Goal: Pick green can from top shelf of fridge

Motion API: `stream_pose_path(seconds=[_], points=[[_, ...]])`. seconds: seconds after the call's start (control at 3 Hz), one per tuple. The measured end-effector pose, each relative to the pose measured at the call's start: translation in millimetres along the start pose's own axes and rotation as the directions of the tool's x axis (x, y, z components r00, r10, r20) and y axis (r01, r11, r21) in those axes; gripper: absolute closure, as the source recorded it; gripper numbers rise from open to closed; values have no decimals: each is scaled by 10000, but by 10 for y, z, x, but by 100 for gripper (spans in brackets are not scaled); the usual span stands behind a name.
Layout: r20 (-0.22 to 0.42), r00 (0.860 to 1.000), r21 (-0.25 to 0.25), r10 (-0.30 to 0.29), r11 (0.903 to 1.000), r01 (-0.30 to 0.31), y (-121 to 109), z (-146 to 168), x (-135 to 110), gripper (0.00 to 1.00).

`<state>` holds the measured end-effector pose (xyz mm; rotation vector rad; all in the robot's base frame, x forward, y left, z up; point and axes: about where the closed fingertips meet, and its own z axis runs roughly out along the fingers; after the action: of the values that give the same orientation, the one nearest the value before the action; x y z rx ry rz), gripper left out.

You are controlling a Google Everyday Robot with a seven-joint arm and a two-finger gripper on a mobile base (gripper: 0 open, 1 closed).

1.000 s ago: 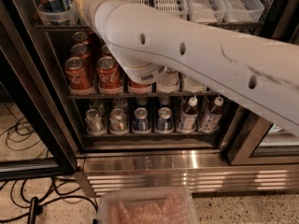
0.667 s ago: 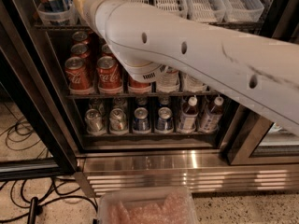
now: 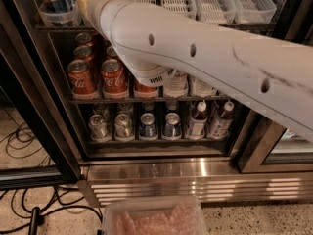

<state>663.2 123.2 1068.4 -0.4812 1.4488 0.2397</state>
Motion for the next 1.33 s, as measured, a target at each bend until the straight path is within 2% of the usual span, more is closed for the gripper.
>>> stream_pose_path(seconds=[0.33, 0.67, 1.0, 1.33], points=[[323, 9993, 126, 191, 9997, -195, -47, -104, -180, 100], [334, 9992, 113, 207, 9997, -211, -47, -109, -190, 100], [311, 9990, -297, 333, 9990, -324, -5, -194, -303, 100], [284, 9979, -1033, 580, 9931, -548, 96, -344, -496, 100]])
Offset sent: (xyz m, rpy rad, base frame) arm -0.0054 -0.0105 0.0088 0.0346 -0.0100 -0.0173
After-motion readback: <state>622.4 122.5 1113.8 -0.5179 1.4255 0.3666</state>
